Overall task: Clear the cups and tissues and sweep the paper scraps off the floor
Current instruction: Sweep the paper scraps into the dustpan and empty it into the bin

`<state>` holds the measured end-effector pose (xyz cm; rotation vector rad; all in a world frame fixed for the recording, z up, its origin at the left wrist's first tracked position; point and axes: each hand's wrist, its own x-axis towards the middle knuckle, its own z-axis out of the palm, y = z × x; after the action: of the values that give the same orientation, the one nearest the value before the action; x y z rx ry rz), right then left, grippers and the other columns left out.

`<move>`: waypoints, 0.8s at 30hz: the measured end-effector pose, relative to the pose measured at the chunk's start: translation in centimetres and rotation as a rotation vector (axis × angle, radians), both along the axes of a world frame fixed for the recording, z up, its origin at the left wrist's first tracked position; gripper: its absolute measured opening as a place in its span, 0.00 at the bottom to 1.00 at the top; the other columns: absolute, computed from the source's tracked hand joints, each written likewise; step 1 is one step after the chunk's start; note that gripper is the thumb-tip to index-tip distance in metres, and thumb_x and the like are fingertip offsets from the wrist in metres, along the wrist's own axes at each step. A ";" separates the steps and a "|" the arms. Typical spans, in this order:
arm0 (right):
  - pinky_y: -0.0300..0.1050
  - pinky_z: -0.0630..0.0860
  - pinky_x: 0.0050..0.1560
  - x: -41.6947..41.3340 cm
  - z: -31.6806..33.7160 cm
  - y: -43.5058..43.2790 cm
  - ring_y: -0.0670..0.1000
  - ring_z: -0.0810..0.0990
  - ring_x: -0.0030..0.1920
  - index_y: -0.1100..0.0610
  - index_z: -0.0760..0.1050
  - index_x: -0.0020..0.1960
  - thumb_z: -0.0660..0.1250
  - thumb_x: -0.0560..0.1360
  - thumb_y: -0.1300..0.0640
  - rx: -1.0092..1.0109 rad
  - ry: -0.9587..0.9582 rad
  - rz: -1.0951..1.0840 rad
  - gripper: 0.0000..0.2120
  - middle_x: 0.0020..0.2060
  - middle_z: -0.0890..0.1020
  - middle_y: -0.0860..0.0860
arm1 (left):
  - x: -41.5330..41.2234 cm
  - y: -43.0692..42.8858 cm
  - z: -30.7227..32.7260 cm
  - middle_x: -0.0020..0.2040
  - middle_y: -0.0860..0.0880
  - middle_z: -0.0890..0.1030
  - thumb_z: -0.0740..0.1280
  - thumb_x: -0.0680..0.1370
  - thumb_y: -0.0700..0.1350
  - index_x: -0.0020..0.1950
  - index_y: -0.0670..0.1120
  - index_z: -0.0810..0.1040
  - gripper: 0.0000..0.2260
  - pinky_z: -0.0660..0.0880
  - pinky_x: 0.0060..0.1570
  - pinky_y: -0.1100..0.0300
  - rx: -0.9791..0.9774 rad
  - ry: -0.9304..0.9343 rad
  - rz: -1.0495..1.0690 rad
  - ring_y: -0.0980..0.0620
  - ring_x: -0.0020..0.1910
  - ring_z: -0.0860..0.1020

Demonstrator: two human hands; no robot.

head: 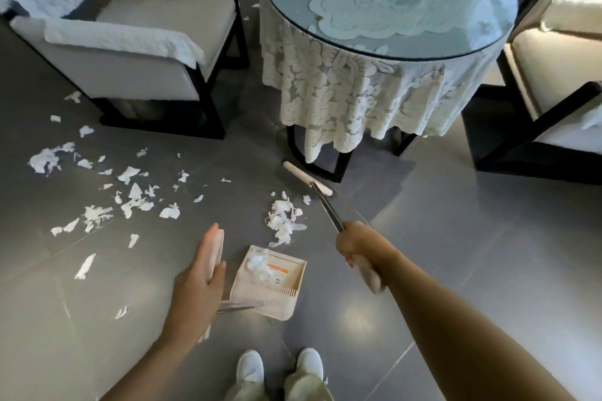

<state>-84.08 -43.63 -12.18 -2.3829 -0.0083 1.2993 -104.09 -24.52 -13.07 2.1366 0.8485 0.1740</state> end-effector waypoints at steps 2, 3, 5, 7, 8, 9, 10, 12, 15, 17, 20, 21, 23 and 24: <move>0.43 0.75 0.37 1.5 -1.9 0.6 0.54 0.77 0.40 0.63 0.74 0.61 0.58 0.75 0.66 -0.031 -0.027 0.050 0.16 0.43 0.79 0.57 | 0.5 0.5 -0.3 0.61 0.65 0.70 0.63 0.78 0.40 0.71 0.62 0.62 0.26 0.67 0.55 0.63 -0.023 -0.020 0.050 0.50 0.64 0.74; 0.42 0.75 0.34 2.0 -2.7 1.0 0.53 0.78 0.37 0.62 0.74 0.61 0.58 0.74 0.66 -0.058 -0.041 0.076 0.17 0.41 0.79 0.55 | 1.0 0.7 -0.5 0.61 0.65 0.70 0.63 0.78 0.40 0.71 0.64 0.62 0.26 0.67 0.54 0.63 -0.031 -0.029 0.080 0.50 0.63 0.74; 0.41 0.74 0.31 2.4 -4.3 1.7 0.50 0.77 0.34 0.60 0.74 0.63 0.58 0.74 0.64 -0.096 -0.054 0.143 0.18 0.36 0.78 0.52 | 2.2 1.1 -0.7 0.61 0.66 0.70 0.62 0.79 0.41 0.70 0.66 0.61 0.26 0.67 0.52 0.63 -0.028 -0.038 0.103 0.50 0.62 0.74; 0.41 0.76 0.34 2.0 -5.1 2.0 0.48 0.77 0.34 0.58 0.72 0.65 0.59 0.74 0.63 -0.109 -0.035 0.232 0.19 0.35 0.76 0.50 | 3.5 1.7 -1.0 0.61 0.67 0.69 0.62 0.79 0.40 0.70 0.66 0.61 0.26 0.64 0.52 0.67 -0.018 -0.047 0.097 0.51 0.63 0.73; 0.40 0.76 0.34 1.5 -5.3 2.0 0.47 0.77 0.34 0.58 0.71 0.66 0.59 0.74 0.64 -0.111 -0.013 0.283 0.21 0.35 0.77 0.49 | 4.0 1.9 -1.0 0.61 0.67 0.69 0.62 0.79 0.40 0.70 0.65 0.61 0.27 0.63 0.51 0.69 -0.009 -0.047 0.096 0.51 0.63 0.72; 0.39 0.75 0.31 0.8 -5.1 1.9 0.47 0.76 0.32 0.58 0.71 0.66 0.60 0.72 0.66 -0.118 0.029 0.324 0.23 0.36 0.78 0.50 | 4.5 2.0 -1.0 0.62 0.67 0.68 0.62 0.79 0.40 0.71 0.64 0.61 0.27 0.63 0.52 0.70 -0.004 -0.045 0.096 0.51 0.64 0.72; 0.38 0.74 0.27 0.1 -5.0 1.4 0.46 0.76 0.29 0.60 0.71 0.66 0.61 0.70 0.67 -0.125 0.092 0.380 0.25 0.36 0.79 0.51 | 4.9 2.1 -0.9 0.62 0.65 0.69 0.62 0.79 0.39 0.71 0.63 0.61 0.27 0.64 0.53 0.69 -0.008 -0.045 0.099 0.50 0.64 0.72; 0.35 0.69 0.19 -1.4 -4.2 0.5 0.44 0.74 0.19 0.62 0.72 0.62 0.61 0.68 0.70 -0.114 0.264 0.423 0.22 0.36 0.76 0.55 | 5.5 1.9 -0.6 0.65 0.59 0.72 0.62 0.79 0.39 0.72 0.63 0.60 0.27 0.68 0.58 0.61 -0.029 -0.042 0.110 0.47 0.64 0.73; 0.34 0.70 0.21 -2.5 -0.9 -0.4 0.43 0.71 0.15 0.63 0.71 0.52 0.60 0.71 0.71 -0.114 0.430 0.421 0.11 0.32 0.74 0.56 | 5.3 1.6 -0.3 0.66 0.50 0.75 0.61 0.79 0.39 0.73 0.63 0.60 0.27 0.71 0.59 0.52 -0.027 -0.035 0.098 0.42 0.59 0.76; 0.33 0.70 0.21 -2.0 1.6 -0.9 0.45 0.71 0.16 0.64 0.70 0.53 0.59 0.71 0.69 -0.106 0.450 0.400 0.11 0.27 0.74 0.56 | 4.6 1.7 -0.1 0.65 0.48 0.76 0.62 0.79 0.40 0.73 0.63 0.60 0.27 0.71 0.59 0.50 -0.023 -0.030 0.100 0.40 0.58 0.76; 0.31 0.65 0.19 -1.6 4.5 -1.5 0.46 0.66 0.15 0.61 0.68 0.63 0.56 0.74 0.70 -0.075 0.496 0.348 0.19 0.17 0.67 0.52 | 2.9 1.7 -0.1 0.67 0.51 0.74 0.62 0.79 0.40 0.72 0.63 0.60 0.27 0.70 0.59 0.52 -0.022 -0.033 0.107 0.41 0.61 0.74; 0.30 0.64 0.19 -1.9 5.4 -1.3 0.45 0.65 0.15 0.60 0.65 0.70 0.55 0.75 0.71 -0.075 0.502 0.307 0.24 0.16 0.65 0.51 | 2.1 1.6 -0.1 0.67 0.52 0.73 0.62 0.79 0.40 0.72 0.62 0.60 0.27 0.70 0.59 0.52 -0.018 -0.035 0.101 0.41 0.61 0.75; 0.30 0.63 0.19 -2.7 6.6 -0.9 0.44 0.63 0.15 0.60 0.61 0.74 0.54 0.76 0.71 -0.072 0.504 0.291 0.27 0.16 0.63 0.50 | 0.3 1.5 0.1 0.68 0.53 0.73 0.63 0.78 0.39 0.72 0.62 0.60 0.28 0.69 0.60 0.53 -0.001 -0.046 0.097 0.41 0.62 0.74; 0.31 0.63 0.19 -3.1 7.3 -0.5 0.44 0.63 0.16 0.60 0.62 0.73 0.54 0.76 0.71 -0.071 0.486 0.299 0.26 0.18 0.63 0.51 | -0.5 1.5 0.2 0.68 0.54 0.73 0.63 0.78 0.39 0.72 0.61 0.61 0.28 0.69 0.60 0.54 0.006 -0.054 0.098 0.41 0.63 0.74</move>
<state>-87.22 -44.14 -4.91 -2.1156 -0.1832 2.0205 -104.63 -23.03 -12.90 2.0874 0.9220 0.2834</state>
